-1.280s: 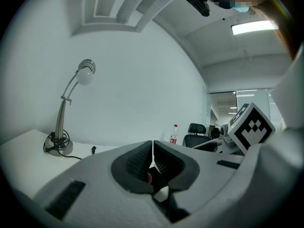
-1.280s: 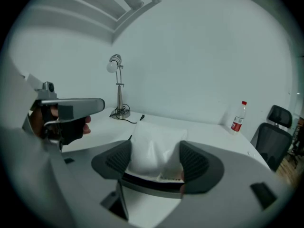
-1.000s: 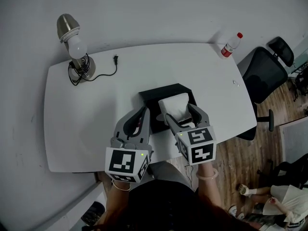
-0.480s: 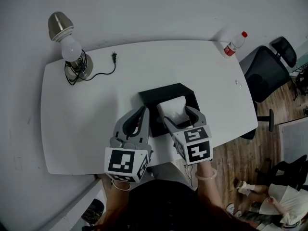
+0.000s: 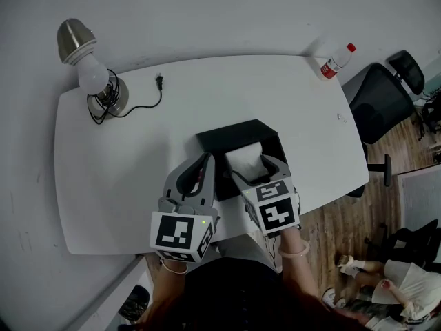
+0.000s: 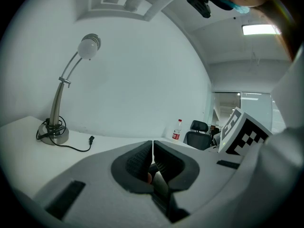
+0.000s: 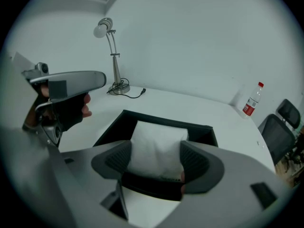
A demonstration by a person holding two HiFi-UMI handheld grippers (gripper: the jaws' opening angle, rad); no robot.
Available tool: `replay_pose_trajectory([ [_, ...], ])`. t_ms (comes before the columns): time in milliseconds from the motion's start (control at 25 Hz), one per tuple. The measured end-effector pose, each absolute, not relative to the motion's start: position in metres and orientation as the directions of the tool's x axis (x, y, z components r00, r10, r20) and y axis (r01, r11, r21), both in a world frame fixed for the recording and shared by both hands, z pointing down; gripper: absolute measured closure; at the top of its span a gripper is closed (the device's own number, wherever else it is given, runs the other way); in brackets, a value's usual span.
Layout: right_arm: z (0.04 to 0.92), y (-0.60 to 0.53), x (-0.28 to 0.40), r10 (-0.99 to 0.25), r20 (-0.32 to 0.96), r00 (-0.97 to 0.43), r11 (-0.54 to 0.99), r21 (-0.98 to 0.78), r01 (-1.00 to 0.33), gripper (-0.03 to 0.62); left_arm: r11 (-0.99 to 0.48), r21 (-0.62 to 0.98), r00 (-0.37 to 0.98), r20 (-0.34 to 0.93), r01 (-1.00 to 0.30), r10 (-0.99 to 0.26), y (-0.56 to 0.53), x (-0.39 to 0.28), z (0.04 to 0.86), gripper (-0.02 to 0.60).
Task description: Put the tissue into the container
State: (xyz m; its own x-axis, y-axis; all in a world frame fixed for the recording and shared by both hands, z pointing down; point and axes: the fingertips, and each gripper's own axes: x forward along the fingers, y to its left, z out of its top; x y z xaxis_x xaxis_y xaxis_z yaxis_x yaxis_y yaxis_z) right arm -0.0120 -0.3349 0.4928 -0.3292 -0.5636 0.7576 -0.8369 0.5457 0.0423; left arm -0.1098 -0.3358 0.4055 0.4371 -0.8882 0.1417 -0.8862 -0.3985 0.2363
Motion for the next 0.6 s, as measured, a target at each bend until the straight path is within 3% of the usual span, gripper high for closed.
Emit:
replay_pose_trajectory([
  [600, 0.514, -0.335, -0.016, -0.454, 0.854, -0.253, 0.622, 0.101, -0.777, 0.253, -0.379, 0.248, 0.423, 0.159, -0.892, -0.892, -0.341, -0.119, 0.413, 0.552],
])
